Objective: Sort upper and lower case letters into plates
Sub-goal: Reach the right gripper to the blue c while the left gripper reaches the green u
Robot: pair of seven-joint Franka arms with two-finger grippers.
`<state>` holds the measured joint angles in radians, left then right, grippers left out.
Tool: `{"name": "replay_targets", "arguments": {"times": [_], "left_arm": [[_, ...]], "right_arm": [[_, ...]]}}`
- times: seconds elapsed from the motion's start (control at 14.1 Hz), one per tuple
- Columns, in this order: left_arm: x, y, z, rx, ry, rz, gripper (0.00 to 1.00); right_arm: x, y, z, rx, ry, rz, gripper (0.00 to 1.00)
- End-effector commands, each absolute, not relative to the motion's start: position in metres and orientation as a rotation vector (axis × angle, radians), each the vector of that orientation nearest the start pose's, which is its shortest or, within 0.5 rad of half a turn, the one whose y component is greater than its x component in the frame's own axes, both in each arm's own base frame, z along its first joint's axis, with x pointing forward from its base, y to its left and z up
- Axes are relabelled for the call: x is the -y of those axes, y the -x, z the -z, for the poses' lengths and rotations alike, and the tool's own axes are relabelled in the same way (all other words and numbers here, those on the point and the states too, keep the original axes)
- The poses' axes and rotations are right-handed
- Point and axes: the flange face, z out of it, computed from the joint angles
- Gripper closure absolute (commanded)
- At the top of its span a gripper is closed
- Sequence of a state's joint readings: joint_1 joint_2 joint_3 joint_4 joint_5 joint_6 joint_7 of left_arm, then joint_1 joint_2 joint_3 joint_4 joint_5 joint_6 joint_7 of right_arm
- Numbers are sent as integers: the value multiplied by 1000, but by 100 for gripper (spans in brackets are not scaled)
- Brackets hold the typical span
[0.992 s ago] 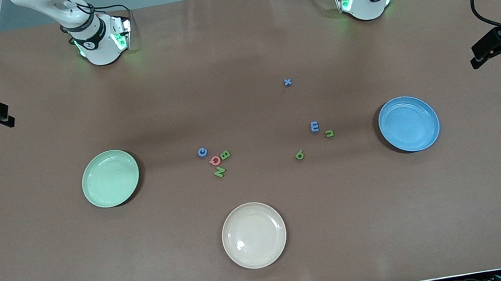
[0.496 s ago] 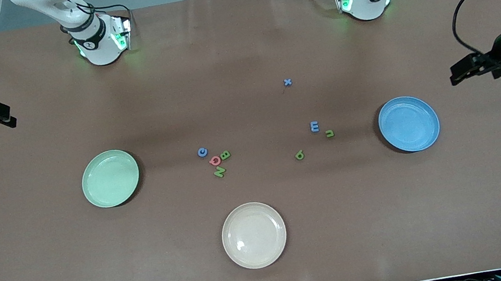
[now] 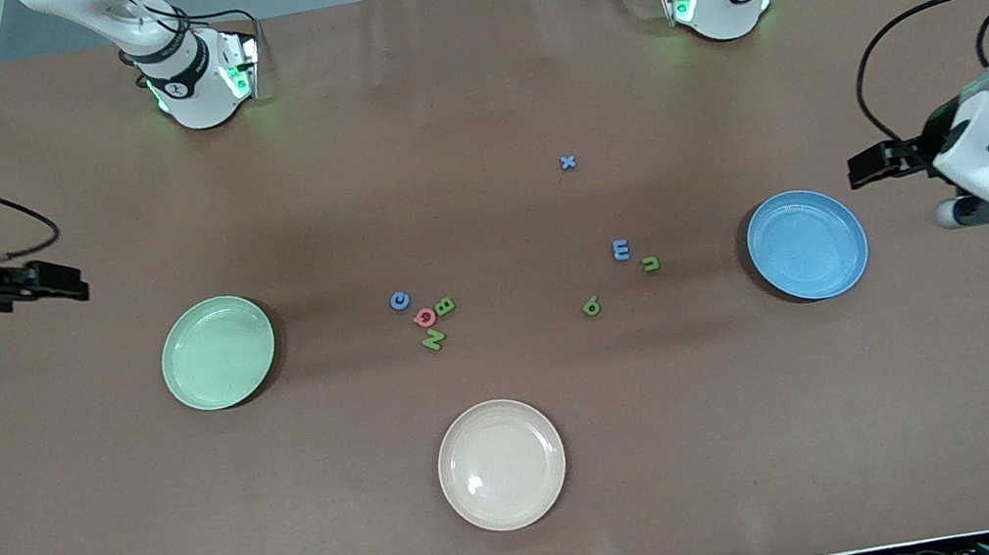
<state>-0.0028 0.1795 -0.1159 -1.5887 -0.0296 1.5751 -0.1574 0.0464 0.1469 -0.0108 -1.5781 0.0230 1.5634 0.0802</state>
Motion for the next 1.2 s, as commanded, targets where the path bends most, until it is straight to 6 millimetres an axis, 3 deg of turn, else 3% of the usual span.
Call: {"name": "replay_targets", "arguments": {"times": [0.0, 0.14, 0.43, 0.57, 0.71, 0.85, 1.13], "left_arm": [[102, -581, -487, 245, 3142, -338, 0], [134, -573, -447, 384, 3134, -281, 0], [196, -543, -378, 564, 3112, -195, 0], [212, -536, -354, 592, 3098, -226, 0], [228, -530, -327, 572, 3082, -276, 0], [252, -513, -297, 579, 3082, -210, 0], [254, -498, -265, 624, 3091, -159, 0]], "right_arm": [[-81, -590, -543, -238, 3129, -196, 0], [-97, -586, -528, -236, 3124, -230, 0], [-106, -578, -474, -266, 3044, -267, 0], [-133, -568, -453, -307, 3051, -264, 0], [-174, -554, -426, -374, 3059, -242, 0], [-199, -539, -398, -410, 3058, -198, 0], [-244, -499, -346, -360, 3066, -132, 0]]}}
